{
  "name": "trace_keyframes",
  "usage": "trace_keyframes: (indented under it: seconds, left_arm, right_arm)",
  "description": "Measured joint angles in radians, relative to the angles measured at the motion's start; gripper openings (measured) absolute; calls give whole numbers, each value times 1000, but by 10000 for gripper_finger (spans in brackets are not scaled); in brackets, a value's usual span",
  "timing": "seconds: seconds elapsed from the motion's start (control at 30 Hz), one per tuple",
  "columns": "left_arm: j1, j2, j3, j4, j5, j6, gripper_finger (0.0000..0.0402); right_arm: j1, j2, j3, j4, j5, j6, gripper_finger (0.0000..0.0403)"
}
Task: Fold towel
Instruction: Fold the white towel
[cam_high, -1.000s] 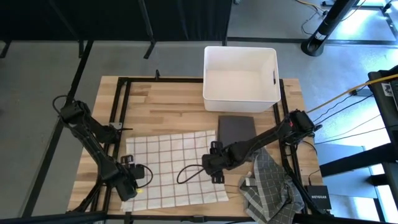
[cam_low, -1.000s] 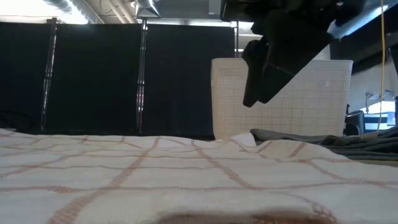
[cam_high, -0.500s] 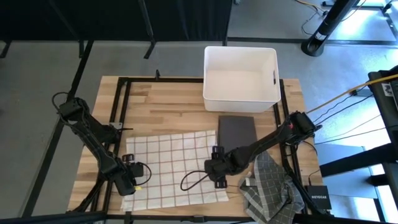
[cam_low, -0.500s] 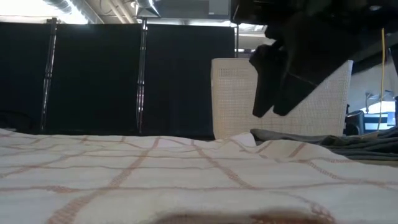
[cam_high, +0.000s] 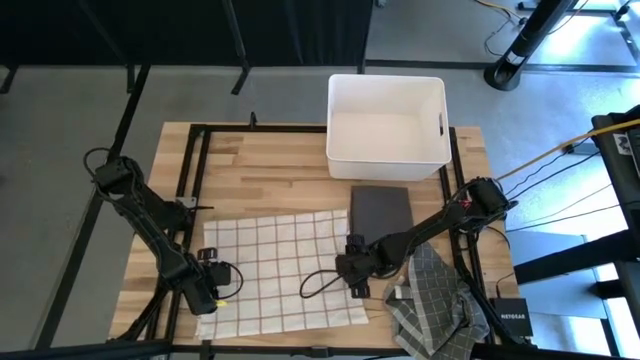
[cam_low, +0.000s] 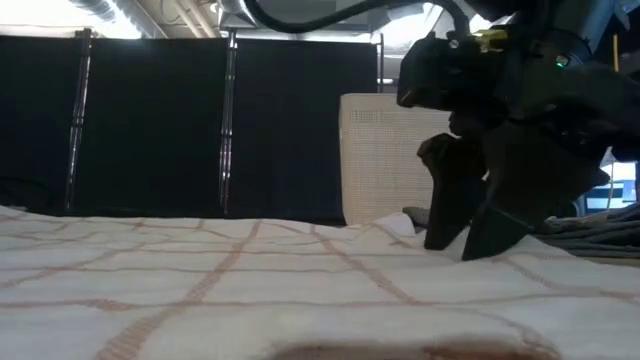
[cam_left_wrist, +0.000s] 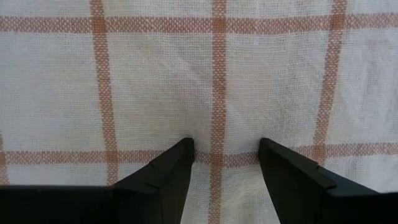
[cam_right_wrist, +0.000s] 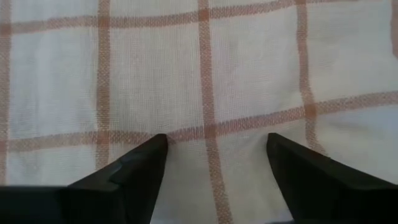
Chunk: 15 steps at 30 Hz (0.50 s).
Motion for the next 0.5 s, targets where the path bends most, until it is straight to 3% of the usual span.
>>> trace_keyframes:
  seconds: [0.3, 0.5]
  left_arm:
    - [0, -1, 0, 4, -5, -16, 178]
    - [-4, -1, 0, -1, -8, -32, 127]
  right_arm:
    - [0, 2, -17, 16, -3, 29, 205]
    - [0, 3, -18, 12, 0, 48, 130]
